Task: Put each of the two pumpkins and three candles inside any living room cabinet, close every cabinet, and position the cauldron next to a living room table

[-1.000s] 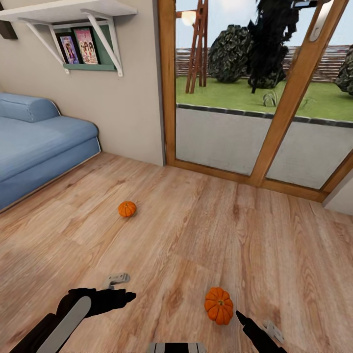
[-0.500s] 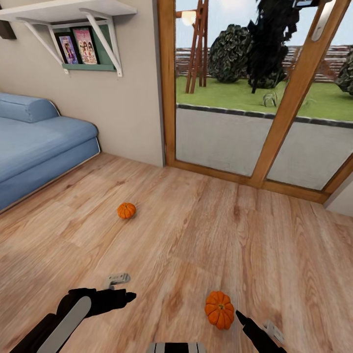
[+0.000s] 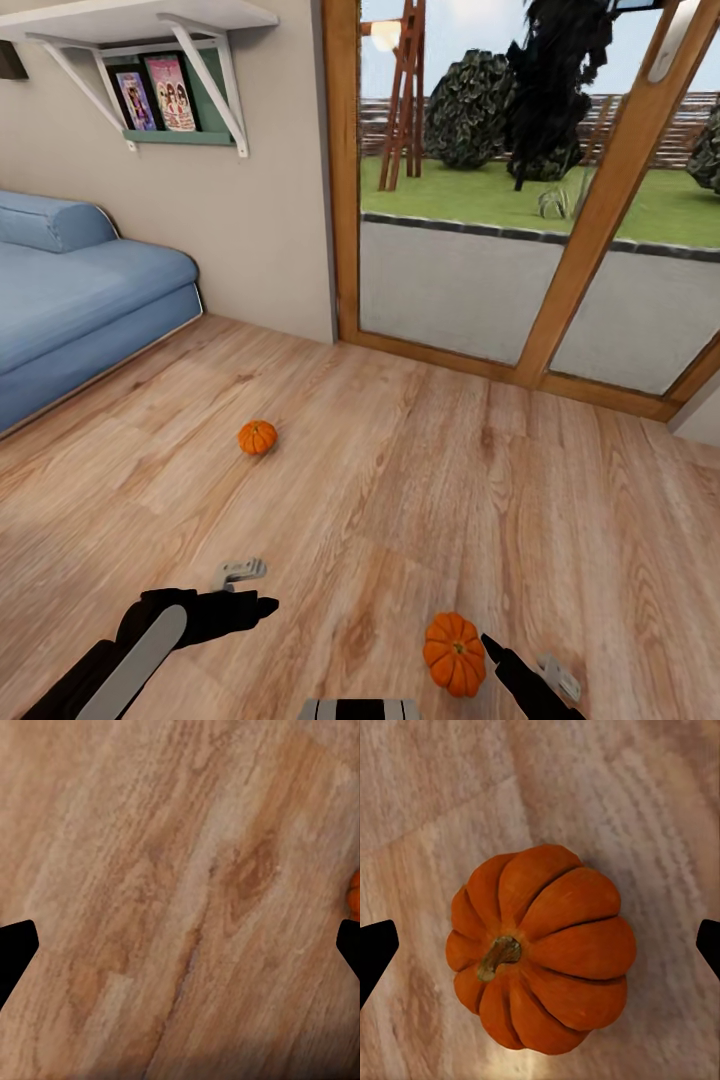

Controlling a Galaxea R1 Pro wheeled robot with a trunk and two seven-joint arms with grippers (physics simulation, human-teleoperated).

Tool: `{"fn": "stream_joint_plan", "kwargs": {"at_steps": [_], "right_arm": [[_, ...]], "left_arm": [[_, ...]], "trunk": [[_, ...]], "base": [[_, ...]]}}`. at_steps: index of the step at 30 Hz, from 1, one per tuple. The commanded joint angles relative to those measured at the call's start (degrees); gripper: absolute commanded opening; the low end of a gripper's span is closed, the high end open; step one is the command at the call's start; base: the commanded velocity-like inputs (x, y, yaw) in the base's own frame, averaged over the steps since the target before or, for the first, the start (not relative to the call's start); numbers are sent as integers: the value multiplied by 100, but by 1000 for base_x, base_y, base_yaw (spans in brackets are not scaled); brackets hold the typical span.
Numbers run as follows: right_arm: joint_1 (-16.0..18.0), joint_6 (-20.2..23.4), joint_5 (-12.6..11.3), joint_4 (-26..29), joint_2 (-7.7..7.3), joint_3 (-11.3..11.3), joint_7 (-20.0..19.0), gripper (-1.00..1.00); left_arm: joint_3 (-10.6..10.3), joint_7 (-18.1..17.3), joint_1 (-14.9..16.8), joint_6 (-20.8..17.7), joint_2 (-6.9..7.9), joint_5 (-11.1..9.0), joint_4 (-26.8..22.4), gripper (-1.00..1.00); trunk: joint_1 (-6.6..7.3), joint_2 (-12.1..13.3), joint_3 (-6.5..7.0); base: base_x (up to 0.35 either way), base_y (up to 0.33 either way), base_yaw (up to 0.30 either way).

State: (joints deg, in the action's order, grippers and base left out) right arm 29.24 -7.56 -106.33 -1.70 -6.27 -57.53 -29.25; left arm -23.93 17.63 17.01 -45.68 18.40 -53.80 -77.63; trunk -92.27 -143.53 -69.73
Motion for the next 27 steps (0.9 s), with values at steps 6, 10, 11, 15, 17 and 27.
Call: {"fn": "stream_joint_plan", "kwargs": {"at_steps": [6, 10, 11, 15, 17, 27], "right_arm": [[3, -5, -37, -14, 3, -48, -28, 100], [3, 5, -39, -7, 3, -50, -46, 100], [3, 11, -43, -7, 3, -50, -49, 100], [3, 34, -53, -6, 3, -51, -113, 100], [3, 43, -36, -6, 3, -52, -220, 100], [3, 61, 1, -6, 3, -56, -670, 100]], "left_arm": [[-15, 56, 4, -3, 4, -61, -6, 100], [-15, 56, 4, -3, 2, -61, -9, 100], [-15, 56, 4, -3, 1, -61, -9, 100], [-15, 56, 4, -3, 4, -61, -14, 100], [-15, 56, 4, -3, 3, -61, -15, 100], [-15, 56, 4, -3, 0, -61, -15, 100]], "trunk": [[1, -2, -4], [-7, -6, -71], [-7, -6, -71], [-12, -8, -115], [-17, -11, -160], [-30, -18, -270]], "base": [[8, 3, 0], [0, 0, 0], [0, 0, 0], [0, 0, 0], [0, 0, 0], [0, 0, 0]]}}
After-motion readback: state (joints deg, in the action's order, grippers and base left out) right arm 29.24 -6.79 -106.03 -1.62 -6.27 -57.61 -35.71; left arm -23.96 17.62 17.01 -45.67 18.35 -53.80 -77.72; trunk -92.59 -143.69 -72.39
